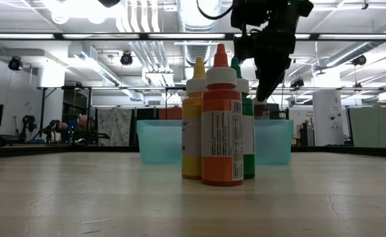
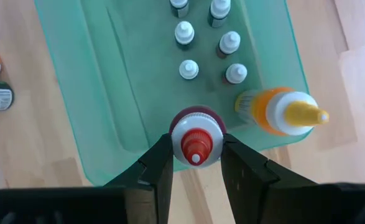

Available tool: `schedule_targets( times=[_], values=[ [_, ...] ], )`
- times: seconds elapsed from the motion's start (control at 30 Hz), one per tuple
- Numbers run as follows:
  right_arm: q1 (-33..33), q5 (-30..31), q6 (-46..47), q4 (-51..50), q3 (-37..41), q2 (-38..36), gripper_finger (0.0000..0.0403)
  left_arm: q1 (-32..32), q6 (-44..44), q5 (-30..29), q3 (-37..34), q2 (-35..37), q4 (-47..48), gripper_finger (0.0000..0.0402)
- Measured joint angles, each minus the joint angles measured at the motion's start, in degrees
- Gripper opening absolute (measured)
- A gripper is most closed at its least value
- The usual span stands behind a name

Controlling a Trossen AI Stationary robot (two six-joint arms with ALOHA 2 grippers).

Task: Pick & Place food coloring
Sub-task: Put the big red food coloring bottle into the green container, then put the big green food coloring bottle into the green container

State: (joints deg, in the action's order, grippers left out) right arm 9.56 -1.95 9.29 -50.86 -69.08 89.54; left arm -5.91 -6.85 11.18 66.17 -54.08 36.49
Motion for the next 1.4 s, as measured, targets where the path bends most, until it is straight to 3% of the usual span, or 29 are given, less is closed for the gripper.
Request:
schedule_targets(
  times=[0.93,1.4],
  values=[
    [0.22,0.61,5.96,5.41,5.61,0.00,0.0107,-0.02,0.00,-0.42,0.00,0.00,0.01,0.0108],
    [0.22,0.63,5.93,5.21,5.68,-0.04,0.0197,-0.02,0.00,-0.42,0.00,0.00,0.00,0.0108]
  ],
)
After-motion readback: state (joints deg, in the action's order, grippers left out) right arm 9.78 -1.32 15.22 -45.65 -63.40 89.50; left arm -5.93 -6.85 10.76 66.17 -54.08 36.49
